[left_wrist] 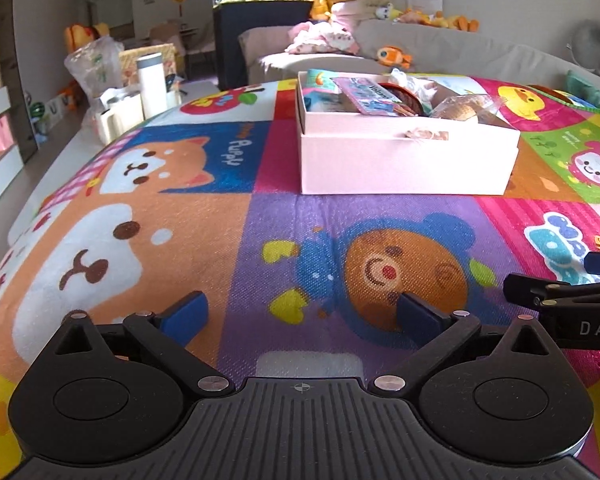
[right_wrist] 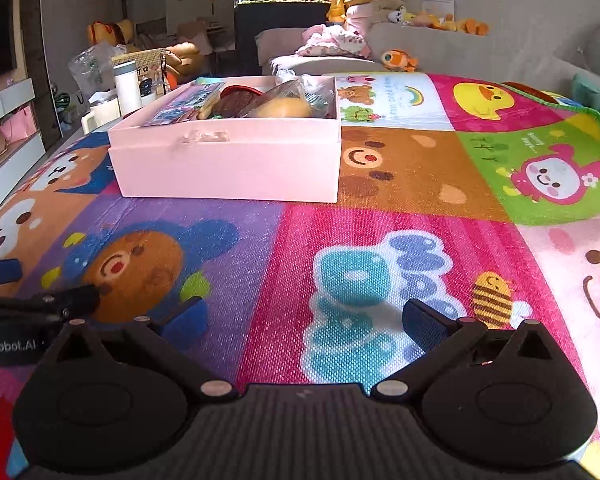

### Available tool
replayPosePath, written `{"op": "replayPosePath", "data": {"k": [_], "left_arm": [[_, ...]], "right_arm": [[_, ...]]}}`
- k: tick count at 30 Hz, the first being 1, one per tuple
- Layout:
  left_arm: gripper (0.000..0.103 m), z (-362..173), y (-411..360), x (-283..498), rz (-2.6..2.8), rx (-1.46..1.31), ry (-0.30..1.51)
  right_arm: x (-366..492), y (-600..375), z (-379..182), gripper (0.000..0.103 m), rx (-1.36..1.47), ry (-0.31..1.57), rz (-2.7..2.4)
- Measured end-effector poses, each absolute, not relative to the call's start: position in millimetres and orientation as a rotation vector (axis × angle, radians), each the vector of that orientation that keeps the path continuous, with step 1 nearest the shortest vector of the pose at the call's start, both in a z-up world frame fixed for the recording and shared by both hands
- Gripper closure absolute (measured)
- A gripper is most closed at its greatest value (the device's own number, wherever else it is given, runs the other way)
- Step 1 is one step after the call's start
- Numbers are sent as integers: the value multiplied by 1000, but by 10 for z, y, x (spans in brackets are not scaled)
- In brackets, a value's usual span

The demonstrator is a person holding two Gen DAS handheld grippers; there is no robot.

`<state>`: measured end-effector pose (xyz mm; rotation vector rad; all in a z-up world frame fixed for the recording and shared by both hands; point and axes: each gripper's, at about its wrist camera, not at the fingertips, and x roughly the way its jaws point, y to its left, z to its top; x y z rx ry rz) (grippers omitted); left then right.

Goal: Organize objects

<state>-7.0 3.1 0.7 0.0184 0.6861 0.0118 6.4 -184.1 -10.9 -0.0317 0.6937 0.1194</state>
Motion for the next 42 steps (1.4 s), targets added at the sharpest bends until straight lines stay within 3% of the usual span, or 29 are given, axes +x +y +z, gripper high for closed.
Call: {"op": "replayPosePath", "data": {"k": [42], "left_arm": [[0, 13, -16, 16, 13, 21, 691]], "right_arm": [[87, -1851, -108, 0, -27, 694, 120]]}}
